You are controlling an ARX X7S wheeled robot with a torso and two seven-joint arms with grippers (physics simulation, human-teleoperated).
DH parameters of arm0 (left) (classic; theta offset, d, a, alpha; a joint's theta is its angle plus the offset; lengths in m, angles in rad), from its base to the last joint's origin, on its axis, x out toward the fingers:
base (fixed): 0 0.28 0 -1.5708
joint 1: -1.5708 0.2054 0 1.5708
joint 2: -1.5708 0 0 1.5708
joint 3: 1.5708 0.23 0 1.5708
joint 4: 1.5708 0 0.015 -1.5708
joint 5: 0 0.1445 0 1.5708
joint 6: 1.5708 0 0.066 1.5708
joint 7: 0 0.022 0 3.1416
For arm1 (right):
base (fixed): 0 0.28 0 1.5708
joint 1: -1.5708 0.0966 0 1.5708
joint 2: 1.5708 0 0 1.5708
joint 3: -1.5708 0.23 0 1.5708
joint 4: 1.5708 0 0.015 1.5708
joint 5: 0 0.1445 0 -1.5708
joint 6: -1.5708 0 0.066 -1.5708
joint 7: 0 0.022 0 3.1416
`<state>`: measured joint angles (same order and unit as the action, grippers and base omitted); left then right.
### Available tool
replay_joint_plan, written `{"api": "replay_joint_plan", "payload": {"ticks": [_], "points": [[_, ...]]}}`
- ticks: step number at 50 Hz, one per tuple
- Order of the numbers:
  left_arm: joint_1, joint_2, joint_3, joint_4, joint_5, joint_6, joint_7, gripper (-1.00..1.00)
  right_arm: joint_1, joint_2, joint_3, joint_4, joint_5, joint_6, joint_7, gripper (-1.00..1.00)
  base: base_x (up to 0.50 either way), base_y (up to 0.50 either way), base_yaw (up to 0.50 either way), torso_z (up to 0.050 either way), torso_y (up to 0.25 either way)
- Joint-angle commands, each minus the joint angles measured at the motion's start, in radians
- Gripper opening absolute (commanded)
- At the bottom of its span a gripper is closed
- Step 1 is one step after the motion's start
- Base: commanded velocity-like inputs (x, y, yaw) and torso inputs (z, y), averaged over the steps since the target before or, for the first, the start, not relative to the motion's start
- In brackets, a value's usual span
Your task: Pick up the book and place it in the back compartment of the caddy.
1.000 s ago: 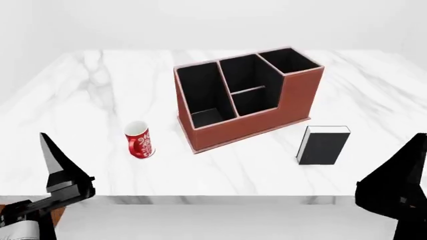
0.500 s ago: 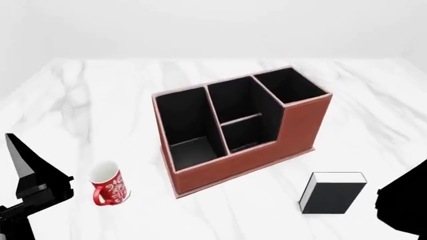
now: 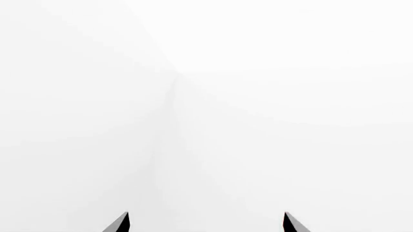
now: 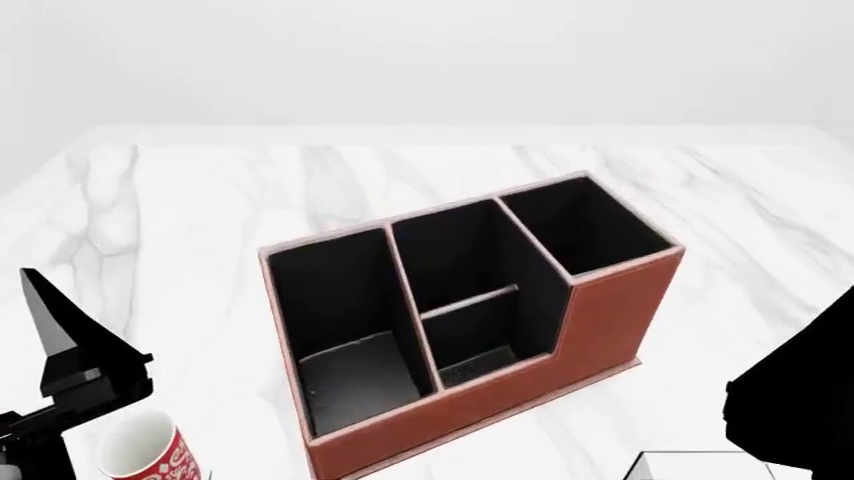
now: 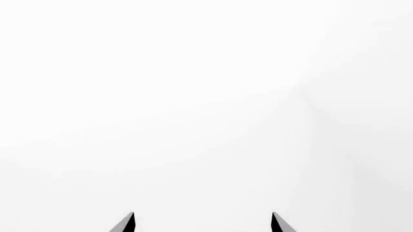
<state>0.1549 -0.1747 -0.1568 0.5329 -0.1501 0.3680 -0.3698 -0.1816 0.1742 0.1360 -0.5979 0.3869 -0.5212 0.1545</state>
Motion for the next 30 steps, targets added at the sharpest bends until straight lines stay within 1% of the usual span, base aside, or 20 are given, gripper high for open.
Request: {"api": "replay_joint_plan", "payload": {"ticks": [1, 6, 7, 9, 23, 30], "points": [[0.006, 0.011, -0.022, 0.002, 0.009, 0.003, 0.012, 1.0, -0.009, -0.013, 0.0, 0.002, -0.073, -0.018, -0.033, 1.0, 0.0, 0.0, 0.0, 0.0, 0.0], [0.007, 0.007, -0.019, -0.001, 0.01, 0.004, 0.009, 1.0, -0.007, -0.013, -0.004, 0.012, -0.096, -0.017, -0.03, 1.0, 0.0, 0.0, 0.0, 0.0, 0.0], [0.007, 0.005, -0.021, -0.002, 0.005, 0.004, 0.008, 1.0, -0.009, -0.006, -0.013, 0.012, -0.057, -0.026, -0.038, 1.0, 0.0, 0.0, 0.0, 0.0, 0.0], [0.007, 0.004, -0.019, -0.003, 0.004, 0.005, 0.006, 1.0, -0.009, -0.004, -0.012, 0.011, -0.061, -0.025, -0.035, 1.0, 0.0, 0.0, 0.0, 0.0, 0.0], [0.008, -0.004, -0.005, -0.019, 0.008, 0.017, 0.001, 1.0, -0.008, 0.003, -0.02, 0.016, -0.062, -0.034, -0.027, 1.0, 0.0, -0.49, 0.0, 0.0, 0.0], [0.006, -0.014, 0.013, -0.018, 0.006, 0.002, 0.005, 1.0, -0.006, 0.009, -0.023, 0.019, -0.058, -0.019, -0.017, 1.0, 0.0, -0.04, 0.0, 0.0, 0.0]]}}
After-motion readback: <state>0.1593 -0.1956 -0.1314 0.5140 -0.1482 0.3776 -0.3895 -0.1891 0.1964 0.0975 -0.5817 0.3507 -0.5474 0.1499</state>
